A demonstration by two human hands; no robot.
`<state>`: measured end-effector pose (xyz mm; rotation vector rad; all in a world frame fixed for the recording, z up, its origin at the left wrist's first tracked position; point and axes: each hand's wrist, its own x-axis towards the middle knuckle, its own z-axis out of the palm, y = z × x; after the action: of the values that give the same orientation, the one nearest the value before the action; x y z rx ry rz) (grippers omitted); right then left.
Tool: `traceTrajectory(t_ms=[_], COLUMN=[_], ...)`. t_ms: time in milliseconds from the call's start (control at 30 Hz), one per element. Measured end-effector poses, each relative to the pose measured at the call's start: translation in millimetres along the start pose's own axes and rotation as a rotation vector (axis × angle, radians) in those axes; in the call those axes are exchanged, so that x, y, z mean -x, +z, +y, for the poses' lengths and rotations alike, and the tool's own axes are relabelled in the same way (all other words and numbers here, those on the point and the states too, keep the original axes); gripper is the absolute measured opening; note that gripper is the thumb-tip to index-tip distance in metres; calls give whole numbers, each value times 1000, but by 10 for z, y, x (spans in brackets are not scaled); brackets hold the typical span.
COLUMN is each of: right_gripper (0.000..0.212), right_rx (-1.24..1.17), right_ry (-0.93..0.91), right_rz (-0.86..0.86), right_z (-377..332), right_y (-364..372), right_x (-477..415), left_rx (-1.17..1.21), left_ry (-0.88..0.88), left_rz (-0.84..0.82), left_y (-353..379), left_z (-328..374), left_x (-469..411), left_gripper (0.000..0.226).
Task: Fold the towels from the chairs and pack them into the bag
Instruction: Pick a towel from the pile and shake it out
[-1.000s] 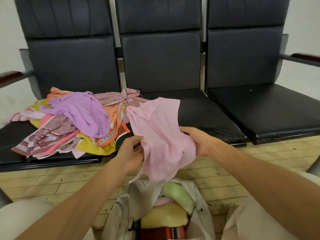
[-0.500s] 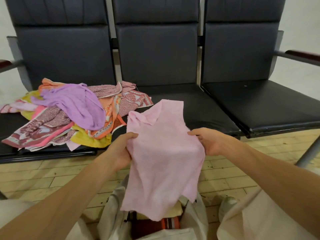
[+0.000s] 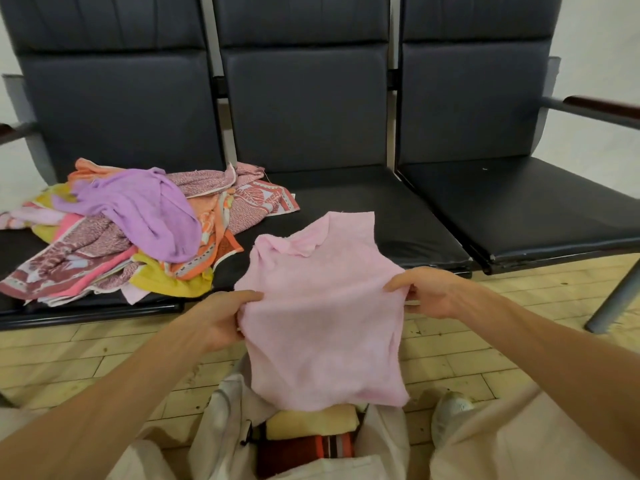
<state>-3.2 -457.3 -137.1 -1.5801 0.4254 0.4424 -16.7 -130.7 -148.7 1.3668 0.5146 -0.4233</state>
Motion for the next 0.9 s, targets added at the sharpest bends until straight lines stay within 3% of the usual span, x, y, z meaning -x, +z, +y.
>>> traceTrajectory(t_ms=[100,300,433,567,733,900], right_gripper=[39,32,25,34,34,28], right_rx=[-58,-205,-73,-133,-224,-184], right_ry=[-85,-240,-422,-585,-718,-843], right_rz=[-5,237,297,390,395,451], right_z=[-11,-62,-254,-655,-1275,-1780], right_y=[-13,-144,-98,18,54,18], right_x=[5,21,186,399,744,1210], left_rx=[18,112,103,116,82,41], left_ry=[112,244,338,418,604,777], left_rz=[11,-33,-56,-107,38,86], left_y=[24,-18,12,18,82,9], left_z=[97,284,497,854,1375,1882], left_x=[21,171,391,649,982,1392], left_gripper=[36,39,36,27,38,33])
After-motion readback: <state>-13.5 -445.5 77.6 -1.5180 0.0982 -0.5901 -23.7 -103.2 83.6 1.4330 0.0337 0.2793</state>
